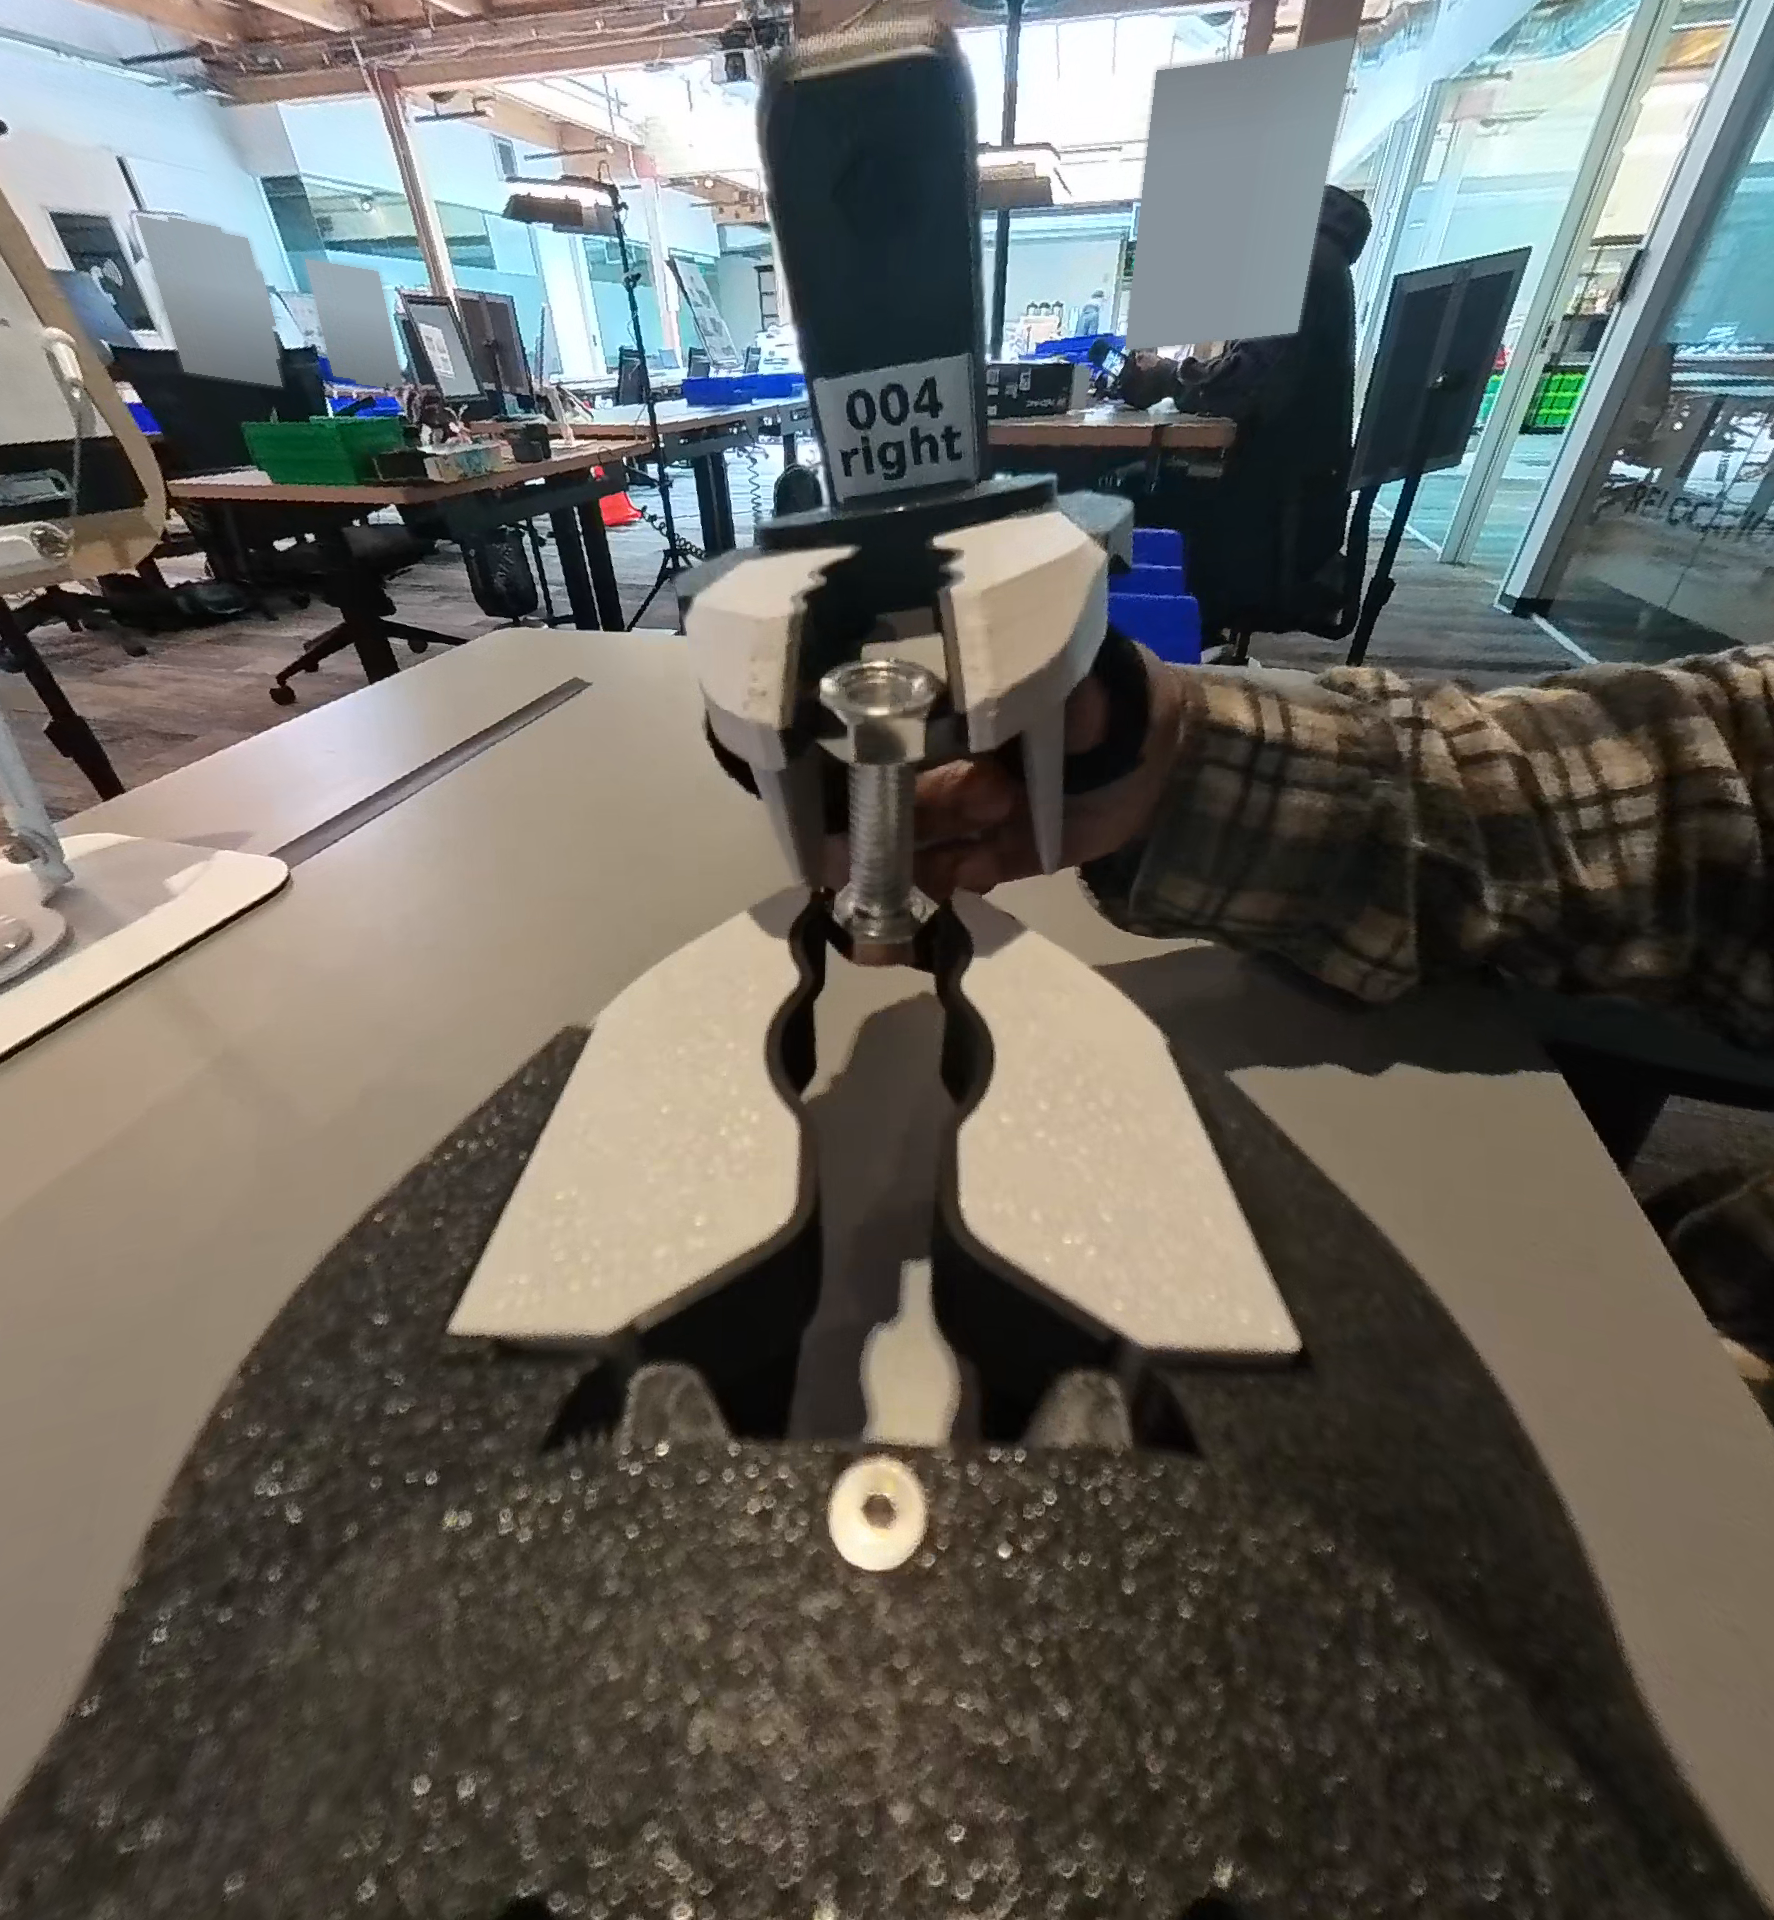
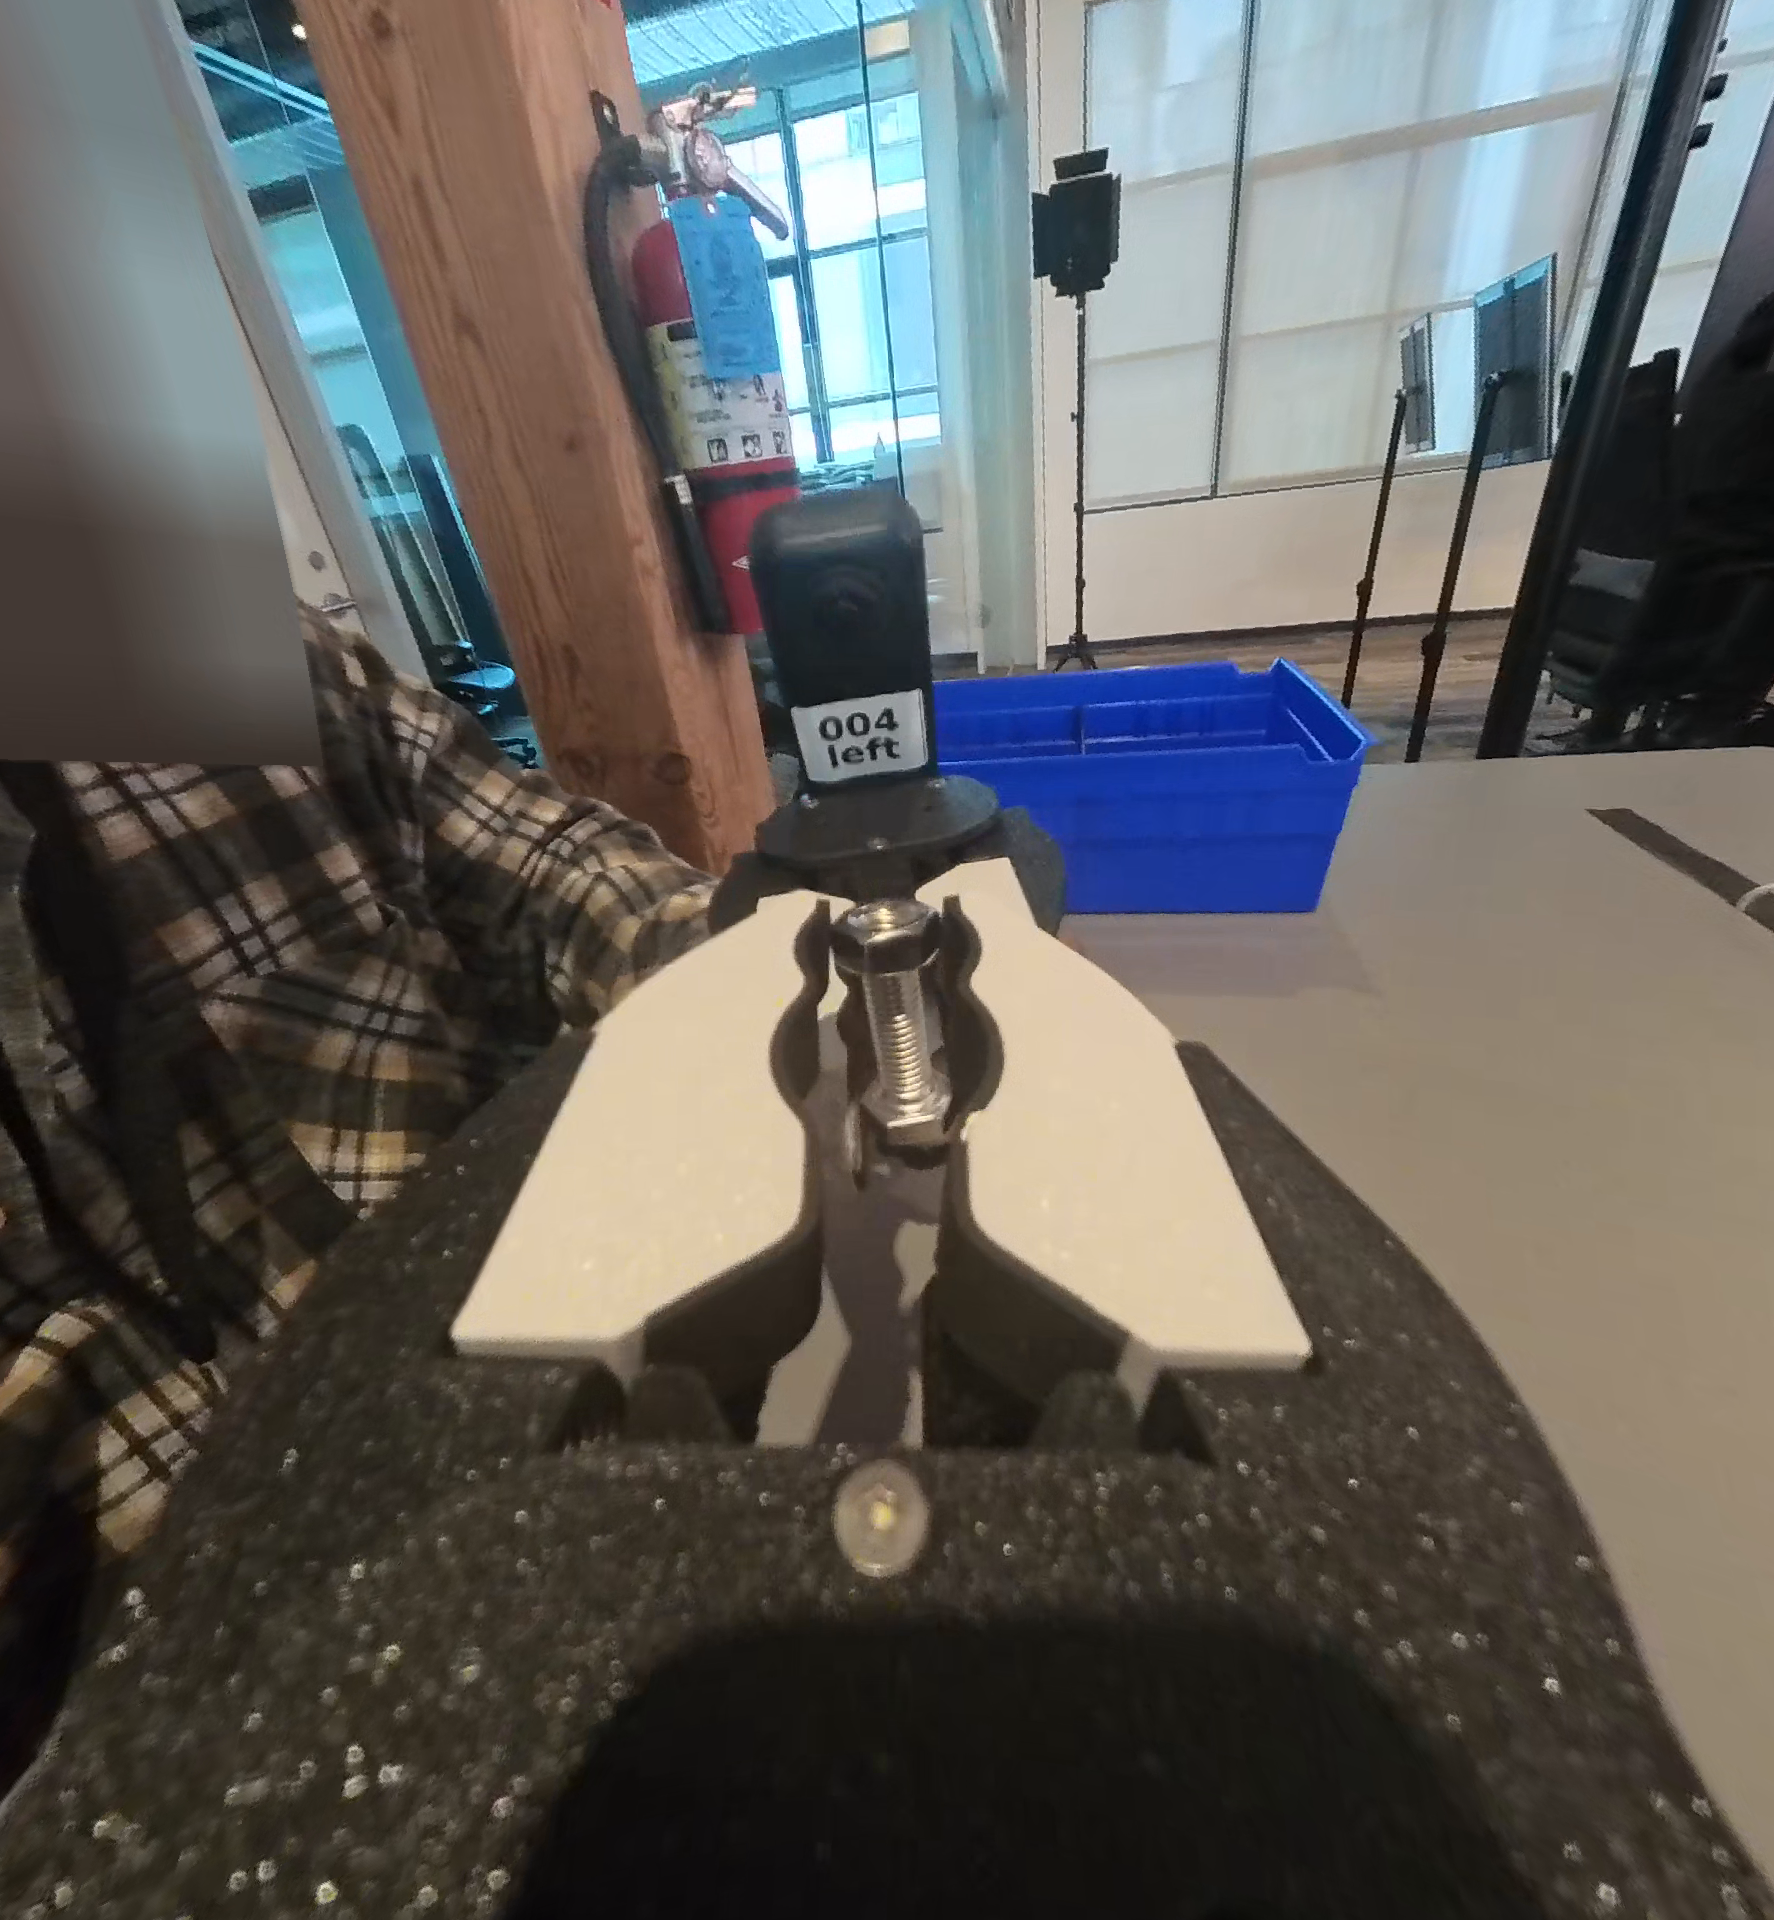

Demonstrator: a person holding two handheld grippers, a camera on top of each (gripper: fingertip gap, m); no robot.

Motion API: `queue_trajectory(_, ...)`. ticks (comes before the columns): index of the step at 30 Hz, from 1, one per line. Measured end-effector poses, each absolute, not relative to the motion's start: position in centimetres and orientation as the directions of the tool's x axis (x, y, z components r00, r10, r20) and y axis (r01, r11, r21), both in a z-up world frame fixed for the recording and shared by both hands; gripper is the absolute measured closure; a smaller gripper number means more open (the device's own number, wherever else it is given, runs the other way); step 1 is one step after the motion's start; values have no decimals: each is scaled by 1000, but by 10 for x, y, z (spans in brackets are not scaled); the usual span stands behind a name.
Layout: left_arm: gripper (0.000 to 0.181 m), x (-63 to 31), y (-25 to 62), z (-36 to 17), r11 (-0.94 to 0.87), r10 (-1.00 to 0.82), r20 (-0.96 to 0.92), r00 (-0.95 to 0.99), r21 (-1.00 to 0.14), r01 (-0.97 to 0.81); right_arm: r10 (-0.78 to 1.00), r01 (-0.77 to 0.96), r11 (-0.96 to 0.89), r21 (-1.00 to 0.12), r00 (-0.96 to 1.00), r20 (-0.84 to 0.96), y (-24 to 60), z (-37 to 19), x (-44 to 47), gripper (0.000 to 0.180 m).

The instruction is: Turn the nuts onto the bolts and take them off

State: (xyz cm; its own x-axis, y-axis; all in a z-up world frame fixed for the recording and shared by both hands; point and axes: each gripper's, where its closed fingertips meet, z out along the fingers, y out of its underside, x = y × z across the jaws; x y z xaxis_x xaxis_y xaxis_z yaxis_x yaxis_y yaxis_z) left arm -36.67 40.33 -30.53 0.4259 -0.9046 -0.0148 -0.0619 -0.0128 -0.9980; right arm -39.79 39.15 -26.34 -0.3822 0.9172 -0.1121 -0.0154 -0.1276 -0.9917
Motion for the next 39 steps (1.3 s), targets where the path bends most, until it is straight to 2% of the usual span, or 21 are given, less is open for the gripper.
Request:
queue_trajectory(3,161,-368,406,-307,-21,-898,-12,439,-997,-70,925,-3,-126,-992,-362,-116,394,-266,-400,158)
queue_trajectory(7,161,-370,409,-307,-30,-888,-6,459,-997,-70,953,-24,-144,-989,-272,-132,401,-263,-401,140)
queue_trajectory(9,162,-372,412,-307,-40,-877,6,480,-997,-62,985,-57,-130,-990,-120,-123,413,-259,-399,127)
queue_trajectory(11,161,-377,418,-308,-59,-856,27,516,-997,-46,983,-113,-111,-987,131,-125,432,-255,-392,119)
queue_trajectory(14,161,-386,428,-312,-109,-811,76,580,-994,-21,835,-178,-89,-980,523,-171,449,-255,-370,120)
queue_trajectory(17,161,-392,435,-318,-148,-771,99,630,-989,-25,674,-148,-92,-985,719,-171,453,-268,-368,109)
queue_trajectory(19,162,-393,438,-322,-171,-754,110,648,-985,-33,665,-113,-137,-984,726,-176,450,-282,-385,108)
queue_trajectory(23,161,-394,440,-327,-193,-736,112,668,-980,-49,650,-119,-192,-974,728,-218,453,-292,-402,119)
queue_trajectory(31,161,-400,443,-330,-213,-727,125,676,-976,-49,681,-42,-174,-984,717,-151,451,-290,-415,146)
queue_trajectory(33,161,-399,442,-329,-205,-735,117,668,-977,-54,712,-15,-186,-982,687,-146,448,-292,-417,160)
queue_trajectory(39,161,-394,439,-328,-187,-755,96,649,-980,-72,760,-5,-178,-984,634,-141,444,-292,-414,163)
